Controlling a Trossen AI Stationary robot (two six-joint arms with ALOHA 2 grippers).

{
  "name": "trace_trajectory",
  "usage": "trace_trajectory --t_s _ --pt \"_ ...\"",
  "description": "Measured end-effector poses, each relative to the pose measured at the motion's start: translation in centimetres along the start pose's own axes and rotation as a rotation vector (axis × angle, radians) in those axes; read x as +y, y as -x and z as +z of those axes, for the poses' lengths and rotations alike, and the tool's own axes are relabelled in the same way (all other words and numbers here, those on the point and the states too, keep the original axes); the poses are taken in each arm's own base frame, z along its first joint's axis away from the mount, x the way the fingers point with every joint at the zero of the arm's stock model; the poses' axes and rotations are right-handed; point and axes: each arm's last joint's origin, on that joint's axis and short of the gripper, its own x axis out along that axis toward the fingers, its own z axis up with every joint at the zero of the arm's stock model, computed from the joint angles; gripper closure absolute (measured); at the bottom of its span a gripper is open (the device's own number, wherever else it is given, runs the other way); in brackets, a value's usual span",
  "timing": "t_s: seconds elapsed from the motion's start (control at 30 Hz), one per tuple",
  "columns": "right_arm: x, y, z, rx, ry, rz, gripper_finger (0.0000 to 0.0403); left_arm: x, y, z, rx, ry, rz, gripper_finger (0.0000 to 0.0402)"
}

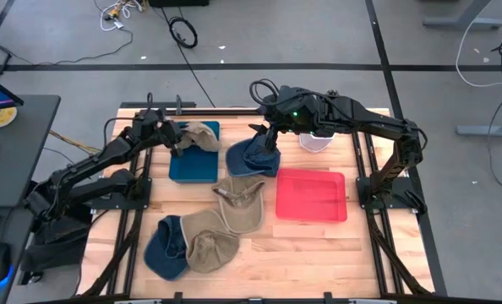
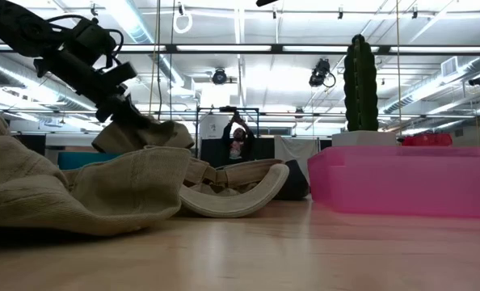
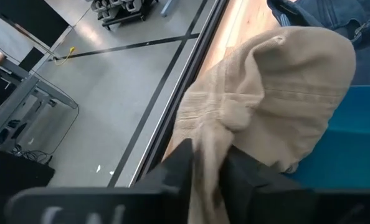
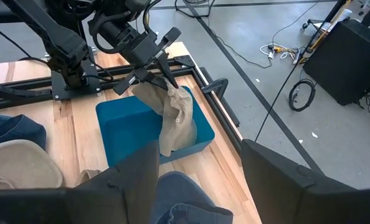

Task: Pick & Place hat
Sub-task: Put the top brown cap into the blue bin

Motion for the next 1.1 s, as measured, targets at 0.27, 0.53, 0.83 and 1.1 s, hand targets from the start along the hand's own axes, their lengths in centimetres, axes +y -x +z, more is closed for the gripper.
trace_trajectory --t_s 0.27,0.53,0.83,1.1 --pt "0.0 0.0 0.0 0.000 -0.002 0.000 0.0175 0.1 0.6 0.3 -0.032 0.121 0.020 0.0190" --pt "0.0 0.0 0.0 0.001 0.008 0.000 0.0175 0.4 2.4 1.0 -0.116 0.270 0.062 0.0102" --pt "0.0 0.0 0.0 0.001 0.025 0.000 0.0175 -0.8 2.7 -0.6 0.058 0.252 -0.034 0.0102" --pt "0.0 0.0 0.0 0.001 0.037 0.000 0.0175 -1.1 2.7 -0.6 0.054 0.545 -0.094 0.0086"
